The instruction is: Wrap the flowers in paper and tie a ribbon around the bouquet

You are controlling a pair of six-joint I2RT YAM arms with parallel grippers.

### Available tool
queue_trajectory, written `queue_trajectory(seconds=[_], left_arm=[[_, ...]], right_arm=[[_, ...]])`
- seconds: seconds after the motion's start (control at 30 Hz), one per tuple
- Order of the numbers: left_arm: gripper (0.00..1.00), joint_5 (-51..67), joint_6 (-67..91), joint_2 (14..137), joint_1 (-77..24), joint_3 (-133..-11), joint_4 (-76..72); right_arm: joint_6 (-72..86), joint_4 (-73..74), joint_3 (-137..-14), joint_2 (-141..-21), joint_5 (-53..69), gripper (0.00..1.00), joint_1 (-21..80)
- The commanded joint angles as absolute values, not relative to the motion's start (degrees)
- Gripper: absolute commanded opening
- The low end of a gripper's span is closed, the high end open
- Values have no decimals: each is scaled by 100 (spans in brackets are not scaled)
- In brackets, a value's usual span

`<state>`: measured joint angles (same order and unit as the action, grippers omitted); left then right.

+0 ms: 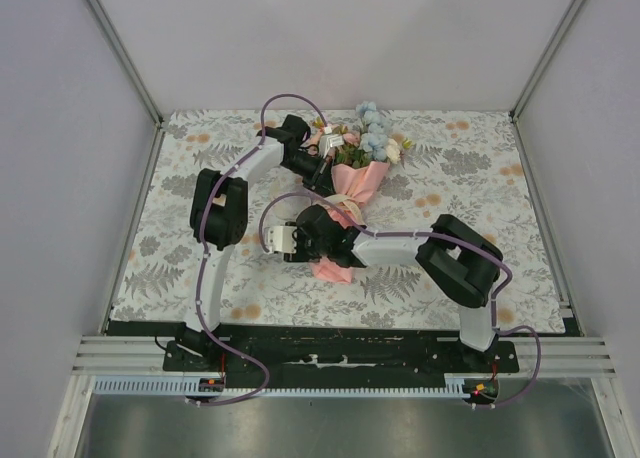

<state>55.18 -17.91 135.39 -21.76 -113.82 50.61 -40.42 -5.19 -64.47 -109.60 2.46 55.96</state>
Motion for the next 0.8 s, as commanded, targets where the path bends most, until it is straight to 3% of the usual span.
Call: queue_trajectory(seconds=[0.0, 0.17, 0.43, 0.53, 0.6, 0.63, 0.77], left_arm=[[2, 5555, -1889, 13641, -2127, -11549, 5071], [2, 5616, -1951, 13667, -2109, -11531, 5098], [2, 5660, -2092, 13693, -2092, -11540, 5168], [2, 5651, -2109, 13693, -2083, -11549, 5177], [2, 5634, -2109, 13676, -2074, -11549, 5177], [2, 5625, -2118, 13667, -2083, -11549, 5185], [2, 5581, -2170, 13632, -2074, -11566, 5221]], right_arm=[[-4175, -466, -6776, -11188, -104, 56, 5669], [-4166, -387, -6952, -11416, -220, 57, 5660], [-4069, -141, -7427, -11944, -861, 43, 5660], [-4043, -62, -7488, -11997, -914, 26, 5651], [-3956, -18, -7541, -11892, -836, 4, 5651], [-3912, 156, -7567, -11787, -757, 0, 5651], [-3525, 133, -7410, -11103, -335, 0, 5625]])
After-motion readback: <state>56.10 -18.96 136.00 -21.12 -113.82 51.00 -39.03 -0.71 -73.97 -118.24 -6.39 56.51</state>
